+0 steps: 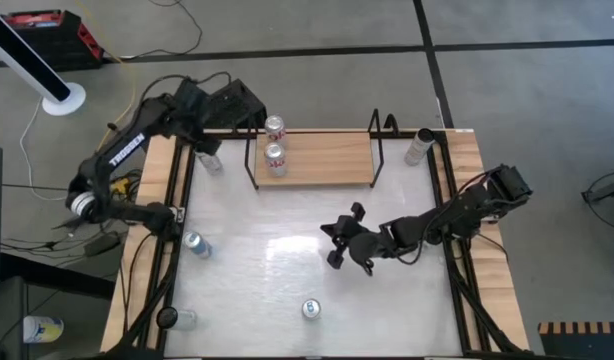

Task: Place canned beverage on shelf
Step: Put the right blue soda can on the shelf

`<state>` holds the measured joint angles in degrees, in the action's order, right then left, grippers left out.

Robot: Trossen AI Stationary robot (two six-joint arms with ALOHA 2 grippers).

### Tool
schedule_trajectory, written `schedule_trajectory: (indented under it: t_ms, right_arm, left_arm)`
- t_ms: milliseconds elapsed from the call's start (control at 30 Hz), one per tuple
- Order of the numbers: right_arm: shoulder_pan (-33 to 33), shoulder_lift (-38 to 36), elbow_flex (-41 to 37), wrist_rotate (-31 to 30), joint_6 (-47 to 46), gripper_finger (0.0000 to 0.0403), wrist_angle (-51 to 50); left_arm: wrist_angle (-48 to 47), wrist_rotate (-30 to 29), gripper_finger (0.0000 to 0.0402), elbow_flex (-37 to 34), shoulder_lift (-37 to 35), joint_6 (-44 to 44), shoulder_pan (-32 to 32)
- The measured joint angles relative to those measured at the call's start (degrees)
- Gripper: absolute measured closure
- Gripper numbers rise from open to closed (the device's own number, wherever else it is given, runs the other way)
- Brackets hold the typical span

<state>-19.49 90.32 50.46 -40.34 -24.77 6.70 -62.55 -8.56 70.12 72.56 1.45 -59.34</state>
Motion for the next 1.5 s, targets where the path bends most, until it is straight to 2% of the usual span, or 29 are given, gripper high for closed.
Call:
schedule_trajectory:
  t_ms: [133,333,400,533,567,633,733,767,900,1000,1167,1267,1400,1500]
  right_arm:
    - [0.37,0.00,0.02,0.02,-0.04,0.0361,-2.75]
    - [0.05,0.00,0.02,0.11,-0.22,0.0360,-3.59]
    - [-0.23,0.00,0.02,0.11,-0.22,0.0360,-3.34]
    - [-0.44,0.00,0.02,0.30,-0.22,0.0360,-1.65]
    - [-0.58,0.00,0.01,1.46,0.24,0.0360,0.17]
    - [-1.45,0.00,0.03,7.80,5.86,0.0360,6.94]
    - [-4.82,0.00,2.12,18.28,14.83,0.0360,14.66]
    - [-6.21,0.00,3.31,19.71,16.32,0.0360,15.10]
    - [-12.00,0.05,9.06,19.61,20.08,0.0360,12.39]
    - [-14.71,3.45,14.77,19.39,20.81,0.0360,12.07]
    - [-16.39,12.54,27.50,17.83,21.87,0.0349,-1.63]
    - [-16.52,17.68,36.60,17.38,21.65,0.0330,-12.75]
    - [-16.49,22.66,48.11,17.44,18.13,0.0285,-29.14]
    - [-15.82,24.85,55.33,17.54,12.94,0.0238,-38.56]
  left_arm:
    - [1.59,2.41,0.0054,0.18,1.81,-0.04,-0.61]
    - [2.29,2.13,0.0054,0.27,1.98,1.08,-0.36]
    - [1.48,4.08,0.0054,0.91,1.58,1.66,0.25]
    - [1.02,11.62,0.0054,1.87,-1.79,0.70,3.36]
    - [1.09,13.94,0.0054,1.91,-3.08,0.14,4.77]
    - [0.99,17.64,0.0054,1.91,-5.91,-0.10,8.50]
    - [1.14,18.30,0.0054,1.91,-10.30,-0.81,15.56]
    - [1.33,17.56,0.0054,1.91,-11.58,-1.48,18.03]
    - [1.82,15.88,0.0054,1.90,-16.49,-5.48,27.40]
    - [4.08,15.36,0.0054,-0.37,-20.98,-8.46,35.09]
    - [16.22,15.89,0.0055,-11.34,-30.27,-14.13,47.48]
    - [30.11,19.66,0.0055,-20.72,-35.89,-17.90,54.57]
    - [48.32,22.24,0.0055,-30.38,-39.61,-19.21,61.05]
    - [52.69,21.28,0.0055,-32.23,-39.71,-17.42,62.84]
